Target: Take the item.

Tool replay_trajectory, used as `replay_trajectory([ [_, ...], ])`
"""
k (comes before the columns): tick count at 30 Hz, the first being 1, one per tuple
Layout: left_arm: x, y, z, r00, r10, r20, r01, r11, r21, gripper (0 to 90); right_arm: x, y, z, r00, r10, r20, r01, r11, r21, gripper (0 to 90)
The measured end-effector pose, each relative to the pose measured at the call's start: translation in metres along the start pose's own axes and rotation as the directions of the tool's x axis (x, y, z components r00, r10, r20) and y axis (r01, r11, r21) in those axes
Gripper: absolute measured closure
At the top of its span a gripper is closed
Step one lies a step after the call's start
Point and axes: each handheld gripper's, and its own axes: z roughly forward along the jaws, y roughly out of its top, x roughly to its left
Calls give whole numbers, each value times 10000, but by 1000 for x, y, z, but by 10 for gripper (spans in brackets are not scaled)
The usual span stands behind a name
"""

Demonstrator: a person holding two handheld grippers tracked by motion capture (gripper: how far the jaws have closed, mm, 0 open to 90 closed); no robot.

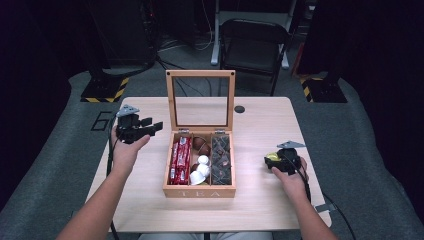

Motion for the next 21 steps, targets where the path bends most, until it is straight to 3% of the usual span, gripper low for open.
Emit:
replay_trajectory([
  [20,0,0,0,10000,-13,-1,13,10000,-14,469,6,7,-2,9998,108,-167,-109,9999,-73,318],
  [21,1,0,0,10000,-21,2,21,10000,-16,469,5,8,-3,9997,-125,-213,123,9999,-96,318],
])
